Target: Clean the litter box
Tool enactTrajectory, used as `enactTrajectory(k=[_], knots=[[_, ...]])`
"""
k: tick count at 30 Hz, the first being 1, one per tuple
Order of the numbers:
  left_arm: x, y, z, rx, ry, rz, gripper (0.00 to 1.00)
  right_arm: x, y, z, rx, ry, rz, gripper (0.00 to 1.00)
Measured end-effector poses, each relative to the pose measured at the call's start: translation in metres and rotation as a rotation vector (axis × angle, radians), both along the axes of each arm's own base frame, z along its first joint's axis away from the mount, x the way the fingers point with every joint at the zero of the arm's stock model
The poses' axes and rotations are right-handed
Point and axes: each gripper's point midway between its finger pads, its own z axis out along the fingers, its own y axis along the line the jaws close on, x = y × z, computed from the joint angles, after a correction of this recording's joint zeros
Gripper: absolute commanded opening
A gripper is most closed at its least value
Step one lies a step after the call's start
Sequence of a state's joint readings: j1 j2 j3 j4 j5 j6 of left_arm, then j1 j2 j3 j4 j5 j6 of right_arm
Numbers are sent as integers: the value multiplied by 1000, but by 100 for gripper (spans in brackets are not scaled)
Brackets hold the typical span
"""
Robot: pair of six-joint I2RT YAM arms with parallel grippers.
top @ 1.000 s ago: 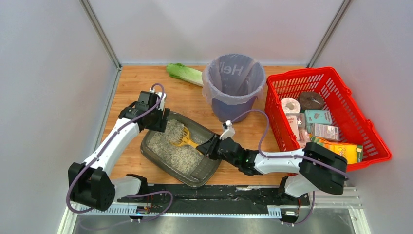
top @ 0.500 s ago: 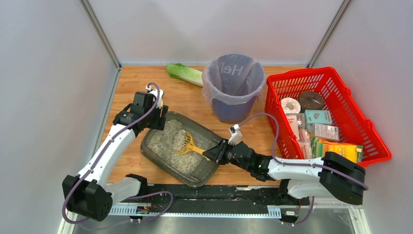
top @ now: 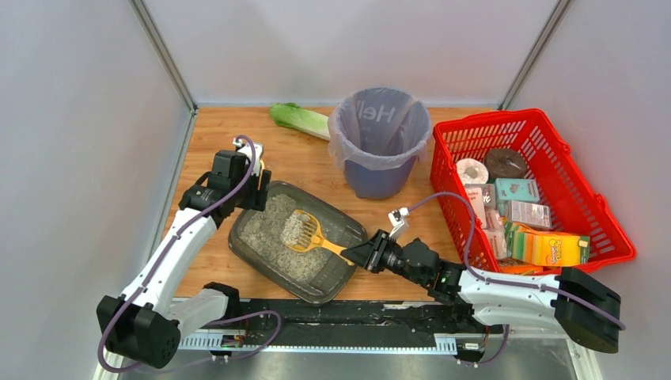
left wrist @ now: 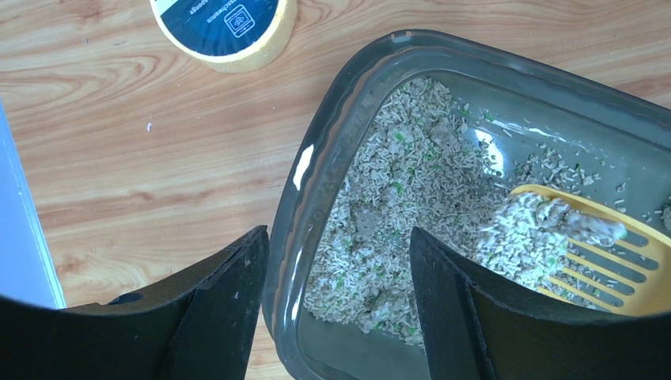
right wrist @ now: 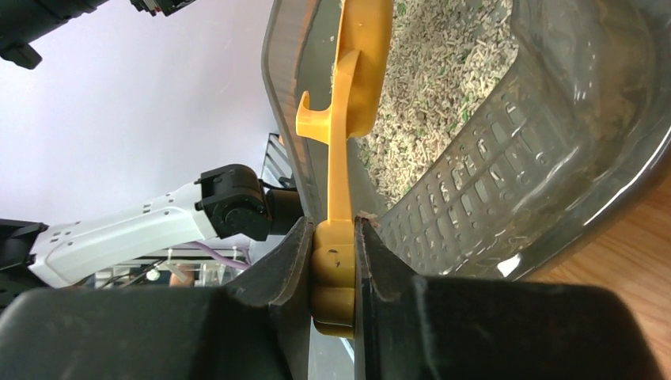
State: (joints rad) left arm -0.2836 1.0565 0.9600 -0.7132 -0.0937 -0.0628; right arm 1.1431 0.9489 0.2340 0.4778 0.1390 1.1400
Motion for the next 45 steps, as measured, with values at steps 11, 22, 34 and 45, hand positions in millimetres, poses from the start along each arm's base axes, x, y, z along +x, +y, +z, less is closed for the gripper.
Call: enactTrajectory(k=[11, 22, 34, 45], knots=[[0, 2, -1, 10, -2, 5, 74, -10, -5, 4, 87, 17, 21, 0], [0, 2, -1, 11, -2, 6, 74, -9, -5, 21, 143, 0, 26, 0], [0, 2, -1, 14, -3, 8, 74, -11, -6, 20, 186, 35, 31, 0], [0, 2, -1, 12, -5, 6, 74, -10, 3, 23, 162, 47, 55, 0]])
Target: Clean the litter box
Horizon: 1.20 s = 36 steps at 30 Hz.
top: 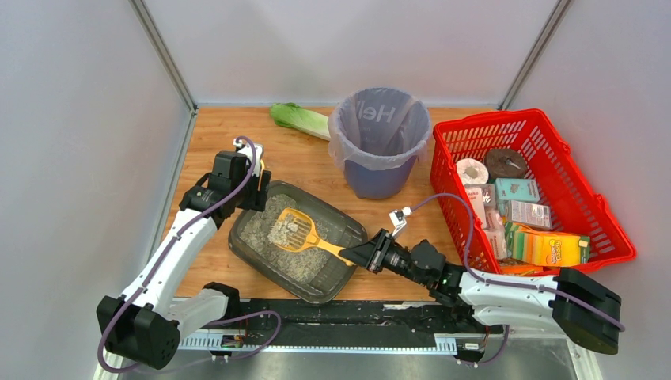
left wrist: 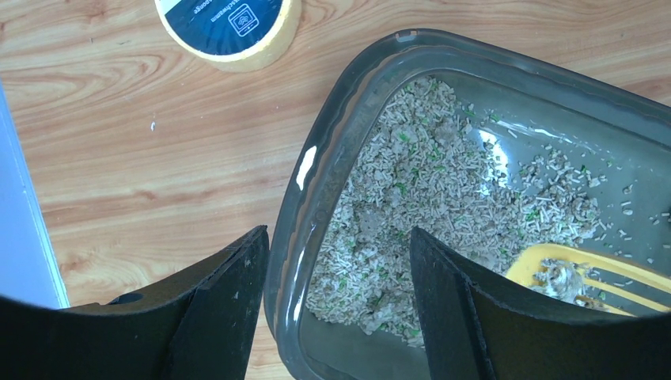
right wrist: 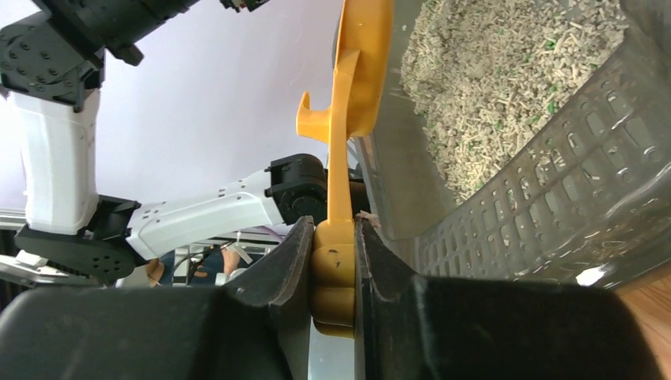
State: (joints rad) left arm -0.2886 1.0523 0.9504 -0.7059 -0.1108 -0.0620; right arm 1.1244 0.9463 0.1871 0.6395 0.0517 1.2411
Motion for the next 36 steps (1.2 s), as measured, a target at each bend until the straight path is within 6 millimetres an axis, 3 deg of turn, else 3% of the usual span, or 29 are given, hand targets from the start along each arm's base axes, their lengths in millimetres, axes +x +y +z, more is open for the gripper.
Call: enactTrajectory(k=[3, 19, 23, 32, 36], knots=[[0, 0, 0, -1, 0, -1, 74, 1, -2, 5, 43, -7, -12, 0], [0, -2, 0, -1, 0, -8, 74, 4, -3, -12, -18, 28, -24, 0], [0, -2, 0, -2, 0, -9, 74, 5, -4, -7, 11, 24, -31, 0], [-1, -4, 0, -3, 0, -14, 74, 6, -5, -26, -11, 68, -45, 0], [-1, -4, 0, -4, 1, -14, 74, 6, -5, -15, 57, 65, -48, 0]])
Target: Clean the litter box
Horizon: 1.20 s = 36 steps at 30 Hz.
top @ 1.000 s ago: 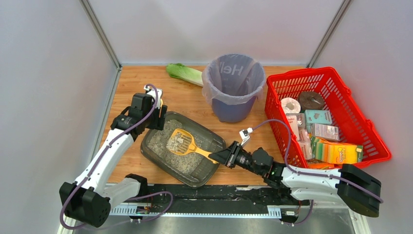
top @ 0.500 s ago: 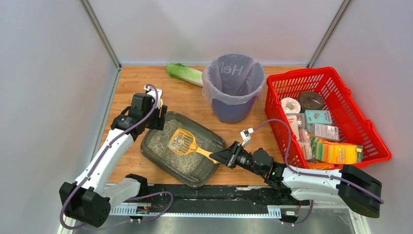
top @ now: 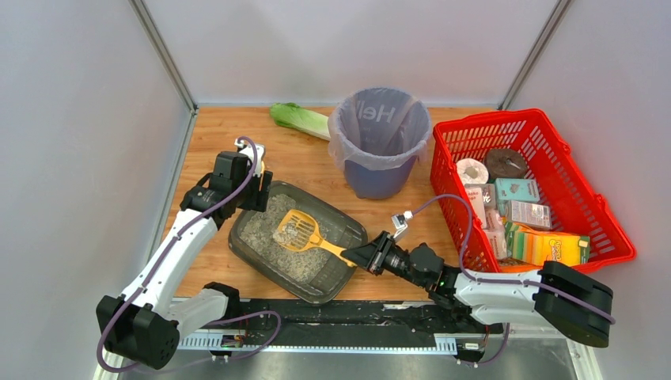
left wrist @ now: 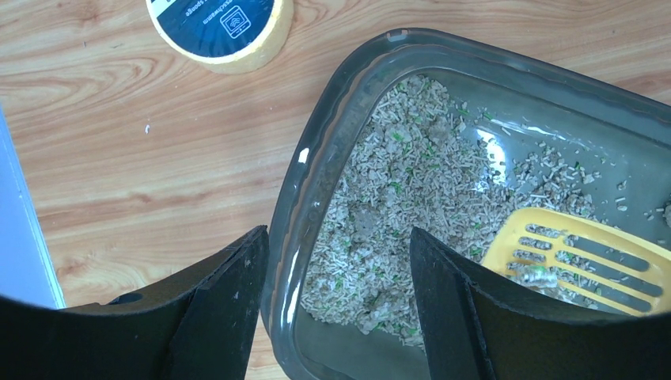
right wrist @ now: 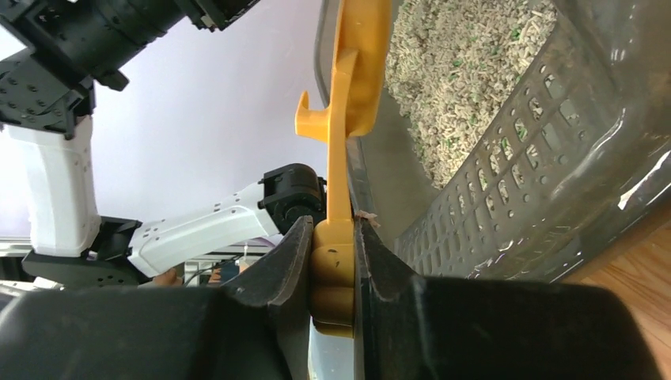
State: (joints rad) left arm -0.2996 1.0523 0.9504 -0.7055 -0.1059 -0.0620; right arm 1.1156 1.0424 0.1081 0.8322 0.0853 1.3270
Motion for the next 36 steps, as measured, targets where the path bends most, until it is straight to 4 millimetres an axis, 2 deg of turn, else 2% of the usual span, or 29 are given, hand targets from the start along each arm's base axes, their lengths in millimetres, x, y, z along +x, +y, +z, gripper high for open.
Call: enactTrajectory(k=[3, 6, 16, 19, 22, 26, 30, 36], knots=[[0, 0, 0, 0, 0, 0, 74, 1, 4, -1, -26, 8, 9, 0], [0, 0, 0, 0, 0, -1, 74, 1, 5, 8, 18, -6, 6, 0], [0, 0, 0, 0, 0, -2, 74, 3, 4, 2, -9, 5, 0, 0], [0, -1, 0, 0, 0, -2, 74, 3, 3, 7, 5, -7, -3, 0], [0, 0, 0, 0, 0, -2, 74, 4, 4, 4, -69, -13, -3, 0], [0, 0, 0, 0, -1, -1, 74, 6, -3, 15, -18, -39, -18, 0], [0, 0, 0, 1, 0, -1, 74, 1, -8, -15, -84, 6, -9, 0], [0, -1, 0, 0, 0, -4, 74, 1, -9, -25, -51, 45, -16, 0]])
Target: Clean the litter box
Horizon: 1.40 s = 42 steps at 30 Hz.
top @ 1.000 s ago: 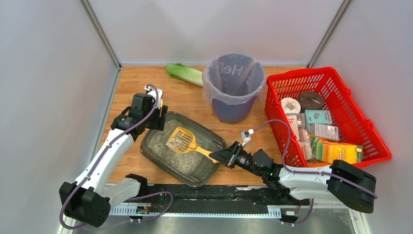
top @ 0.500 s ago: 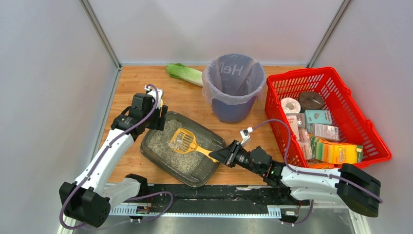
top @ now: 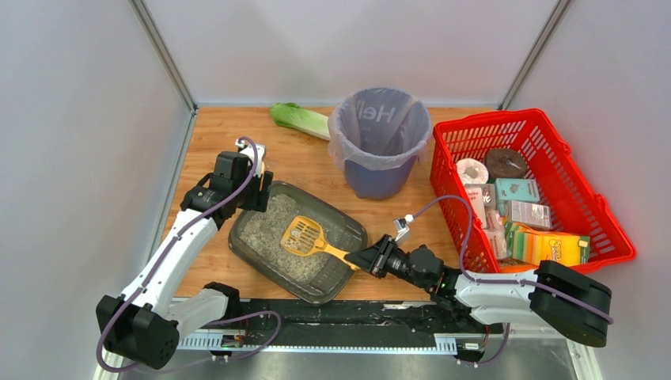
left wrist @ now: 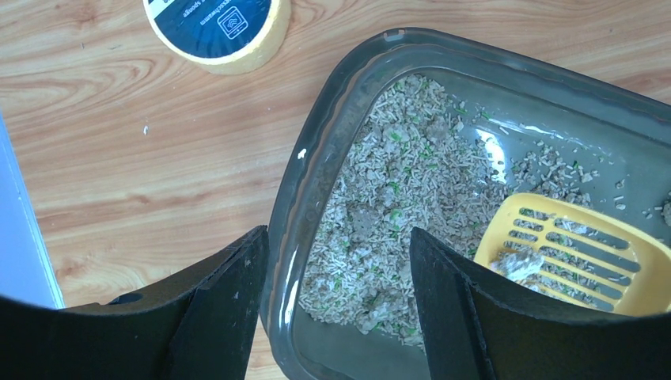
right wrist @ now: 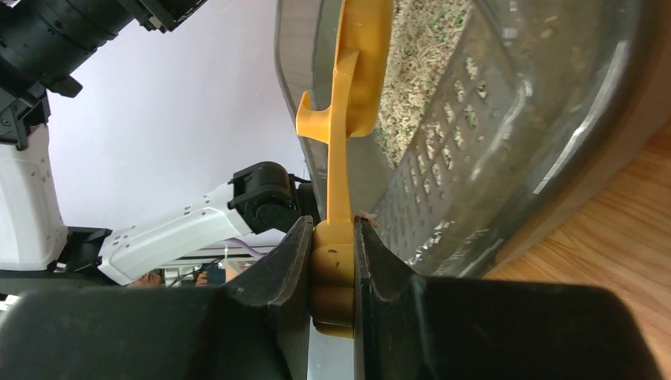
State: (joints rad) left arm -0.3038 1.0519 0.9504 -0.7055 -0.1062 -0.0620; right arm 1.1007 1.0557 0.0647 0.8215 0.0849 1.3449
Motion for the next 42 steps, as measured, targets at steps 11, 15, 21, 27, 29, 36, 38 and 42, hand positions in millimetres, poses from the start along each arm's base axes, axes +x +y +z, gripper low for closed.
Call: enactTrajectory(k=[11, 15, 21, 27, 29, 36, 38, 42], knots=[[0, 0, 0, 3, -1, -1, 74, -2, 5, 20, 57, -50, 29, 0], [0, -1, 0, 2, 0, -2, 74, -5, 4, 17, 54, -47, 38, 0], [0, 0, 0, 3, 0, -2, 74, -4, 4, 21, 67, -50, 36, 0], [0, -1, 0, 3, -1, -2, 74, -5, 4, 24, 83, -46, 40, 0], [0, -1, 0, 3, 0, -3, 74, -7, 6, 23, 73, -43, 53, 0], [-1, -2, 0, 2, -2, -6, 74, -1, -6, 38, 123, -52, 4, 0], [-1, -2, 1, 0, -8, -6, 74, -3, -10, 41, 107, -45, 7, 0], [-2, 0, 6, -3, -30, -3, 74, -4, -21, 53, 123, -47, 1, 0]])
